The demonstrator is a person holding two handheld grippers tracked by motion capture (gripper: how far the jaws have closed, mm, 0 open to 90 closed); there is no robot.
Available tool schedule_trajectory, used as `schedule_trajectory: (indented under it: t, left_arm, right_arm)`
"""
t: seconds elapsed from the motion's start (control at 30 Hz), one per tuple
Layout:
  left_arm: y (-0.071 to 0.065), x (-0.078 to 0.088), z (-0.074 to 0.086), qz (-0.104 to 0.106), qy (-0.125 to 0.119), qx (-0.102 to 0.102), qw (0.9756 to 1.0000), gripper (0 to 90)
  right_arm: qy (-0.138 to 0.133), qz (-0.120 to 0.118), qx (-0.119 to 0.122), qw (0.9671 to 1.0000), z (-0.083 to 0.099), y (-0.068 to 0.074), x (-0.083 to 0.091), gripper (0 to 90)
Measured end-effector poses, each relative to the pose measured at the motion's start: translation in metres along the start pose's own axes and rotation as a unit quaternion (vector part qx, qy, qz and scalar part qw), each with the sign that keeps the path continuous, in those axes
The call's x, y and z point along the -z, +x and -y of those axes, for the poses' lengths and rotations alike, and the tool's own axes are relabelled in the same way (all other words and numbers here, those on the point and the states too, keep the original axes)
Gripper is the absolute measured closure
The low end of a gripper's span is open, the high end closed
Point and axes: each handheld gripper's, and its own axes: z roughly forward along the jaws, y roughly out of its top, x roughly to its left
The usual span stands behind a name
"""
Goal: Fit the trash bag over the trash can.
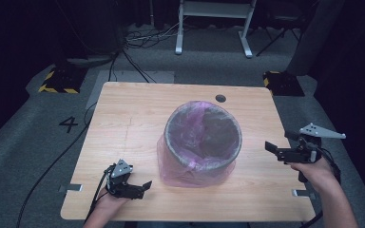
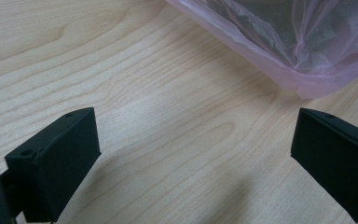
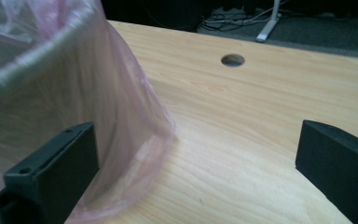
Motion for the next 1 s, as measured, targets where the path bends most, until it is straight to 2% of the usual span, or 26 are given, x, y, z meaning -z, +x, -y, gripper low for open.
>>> schedule_trajectory:
  t: [0.17, 0.4, 0.67, 0.8, 1.0]
  left_arm:
    - [0.000, 0.000, 0.000, 0.000, 0.001, 0.000, 1.0000, 1.3]
    - [0.000, 0.000, 0.000, -0.002, 0.001, 0.000, 1.0000, 1.2]
    - [0.000, 0.000, 0.000, 0.001, 0.002, 0.001, 1.0000, 1.1]
    - [0.000, 0.000, 0.000, 0.000, 0.002, 0.001, 1.0000, 1.1]
    - [0.000, 0.000, 0.000, -0.001, 0.001, 0.000, 1.0000, 1.1]
  right_arm:
    - [0.017, 0.015, -0.023, 0.9995, 0.028, -0.016, -0.006, 0.0]
    - [0.042, 0.037, -0.047, 0.9973, 0.066, -0.028, -0.017, 0.0]
    - [0.074, 0.032, -0.079, 0.9936, 0.104, -0.037, -0.030, 0.0]
    - [0.078, 0.038, -0.079, 0.9931, 0.116, -0.035, -0.033, 0.0]
    - [0.086, 0.041, -0.067, 0.9932, 0.127, -0.028, -0.036, 0.0]
